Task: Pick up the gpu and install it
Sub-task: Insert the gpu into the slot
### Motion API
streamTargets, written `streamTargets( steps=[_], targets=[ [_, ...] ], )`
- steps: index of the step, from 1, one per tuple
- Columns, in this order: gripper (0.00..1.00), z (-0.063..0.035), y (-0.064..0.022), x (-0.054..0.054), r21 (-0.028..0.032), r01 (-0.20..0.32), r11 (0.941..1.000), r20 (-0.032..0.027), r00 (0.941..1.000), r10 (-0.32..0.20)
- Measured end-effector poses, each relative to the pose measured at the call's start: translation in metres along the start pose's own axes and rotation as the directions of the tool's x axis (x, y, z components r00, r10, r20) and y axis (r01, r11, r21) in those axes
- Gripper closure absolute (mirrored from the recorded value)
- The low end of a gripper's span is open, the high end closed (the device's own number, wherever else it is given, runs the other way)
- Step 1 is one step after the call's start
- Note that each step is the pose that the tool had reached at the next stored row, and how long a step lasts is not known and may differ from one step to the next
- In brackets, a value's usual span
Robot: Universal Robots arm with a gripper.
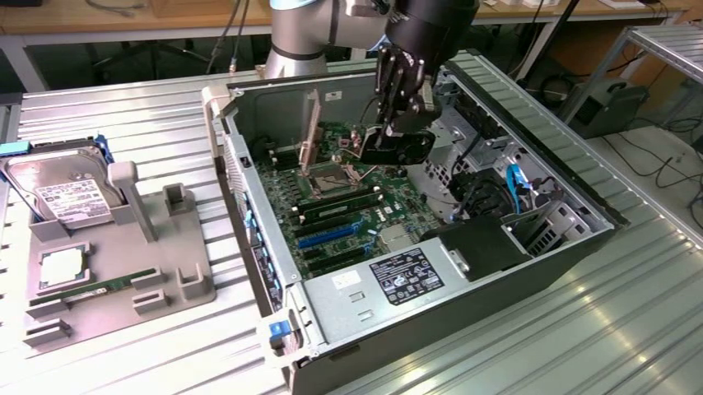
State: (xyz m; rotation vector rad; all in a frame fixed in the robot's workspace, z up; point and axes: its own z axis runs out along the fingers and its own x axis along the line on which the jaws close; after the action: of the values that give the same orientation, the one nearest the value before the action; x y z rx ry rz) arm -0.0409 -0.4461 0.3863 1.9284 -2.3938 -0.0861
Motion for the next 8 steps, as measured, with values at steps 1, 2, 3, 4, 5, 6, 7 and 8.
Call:
streamTargets(
  steps=[1, 2, 3, 4, 5, 6, 7, 8],
  targets=[
    [0.74, 0.0004, 0.0, 0.0, 0.0006, 0.02, 0.9998, -0.0012, 0.9998, -0.02],
    [0.74, 0.0007, -0.0001, 0.0, 0.0011, 0.037, 0.9993, -0.0021, 0.9993, -0.037],
    [0.74, 0.0012, -0.0001, -0.0001, 0.0016, 0.063, 0.998, -0.0032, 0.998, -0.063],
    [0.74, 0.0018, -0.0002, -0.0001, 0.0021, 0.084, 0.9964, -0.0036, 0.9964, -0.084],
    [0.74, 0.0022, -0.0002, 0.0, 0.0023, 0.096, 0.9953, -0.0032, 0.9953, -0.096],
    [0.74, 0.0025, -0.0002, 0.0, 0.0026, 0.105, 0.9945, -0.0025, 0.9945, -0.105],
    [0.74, 0.0029, -0.0002, 0.0, 0.003, 0.112, 0.9937, -0.0011, 0.9937, -0.112],
    [0.74, 0.0033, -0.0002, 0.0001, 0.0033, 0.118, 0.993, 0.0021, 0.993, -0.118]
  ],
)
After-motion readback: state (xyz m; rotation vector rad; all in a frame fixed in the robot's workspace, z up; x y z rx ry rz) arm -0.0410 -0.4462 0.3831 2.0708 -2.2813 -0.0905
